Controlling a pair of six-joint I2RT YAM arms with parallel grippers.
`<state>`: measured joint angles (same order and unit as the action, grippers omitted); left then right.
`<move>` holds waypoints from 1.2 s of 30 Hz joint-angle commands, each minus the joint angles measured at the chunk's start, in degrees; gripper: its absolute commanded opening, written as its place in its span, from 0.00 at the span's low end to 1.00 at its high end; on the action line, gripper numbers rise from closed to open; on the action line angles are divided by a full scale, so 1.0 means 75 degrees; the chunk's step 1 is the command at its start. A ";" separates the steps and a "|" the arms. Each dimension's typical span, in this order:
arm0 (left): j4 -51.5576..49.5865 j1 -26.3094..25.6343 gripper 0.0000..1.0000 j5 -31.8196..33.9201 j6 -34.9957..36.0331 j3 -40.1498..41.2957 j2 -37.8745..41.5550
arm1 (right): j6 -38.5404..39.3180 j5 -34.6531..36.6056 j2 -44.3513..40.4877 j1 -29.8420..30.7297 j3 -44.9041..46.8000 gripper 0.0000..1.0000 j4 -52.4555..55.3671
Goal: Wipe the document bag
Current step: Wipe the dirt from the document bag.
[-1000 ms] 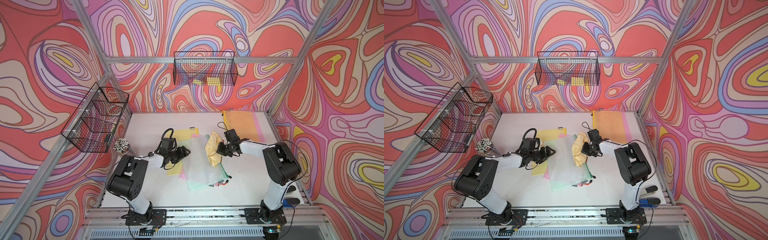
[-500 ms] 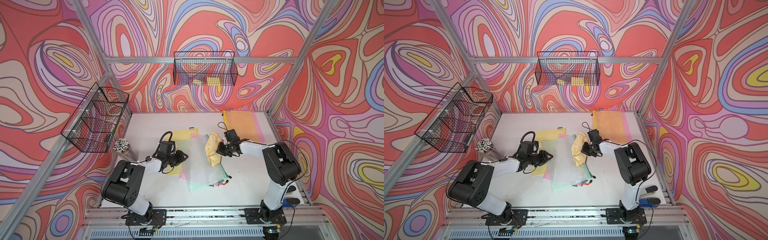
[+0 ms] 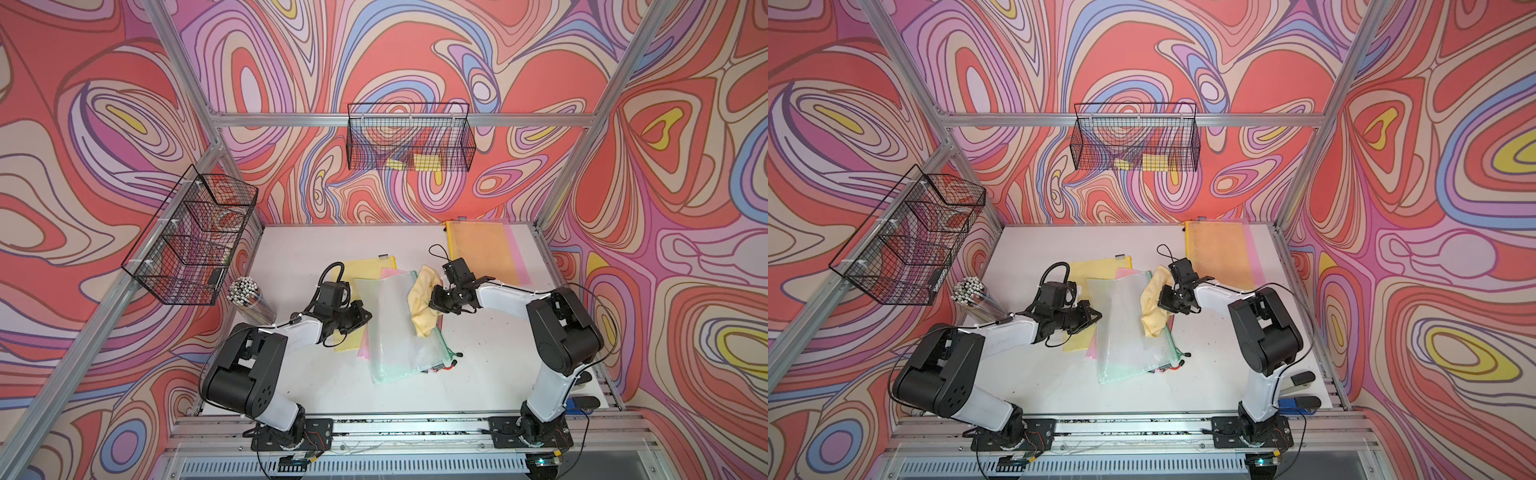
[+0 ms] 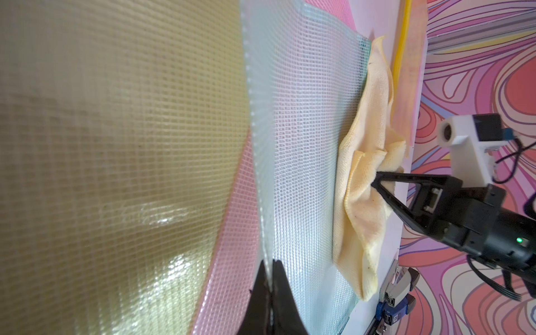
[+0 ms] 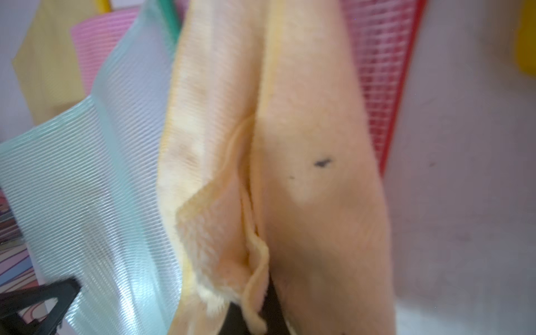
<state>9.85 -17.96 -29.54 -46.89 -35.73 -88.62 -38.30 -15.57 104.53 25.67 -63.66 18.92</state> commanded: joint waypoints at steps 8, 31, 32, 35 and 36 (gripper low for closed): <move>-0.0189 -0.0341 0.00 -0.0196 0.0264 -0.0624 -0.0870 | -0.0359 -0.1432 0.1256 0.1323 -0.2088 0.00 -0.0922; 0.0005 -0.0385 0.00 -0.0590 0.0311 -0.1070 -0.1691 | 0.0259 -0.1657 0.1515 -0.0868 -0.0720 0.00 -0.1054; 0.0025 -0.0391 0.00 -0.0617 0.0289 -0.1093 -0.1746 | 0.0349 -0.1589 0.1370 -0.0909 -0.0711 0.00 -0.0905; 0.0118 -0.0395 0.00 -0.0719 0.0242 -0.1154 -0.1919 | 0.0227 -0.1626 0.1124 -0.0734 -0.0886 0.00 -0.0879; 0.0137 -0.0389 0.00 -0.0741 0.0220 -0.1175 -0.1951 | 0.0130 -0.1670 0.1095 -0.0590 -0.0977 0.00 -0.0971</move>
<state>10.22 -20.73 -34.52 -45.23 -43.44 -101.65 -38.11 -29.04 114.76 18.17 -69.95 10.26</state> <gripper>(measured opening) 0.047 0.048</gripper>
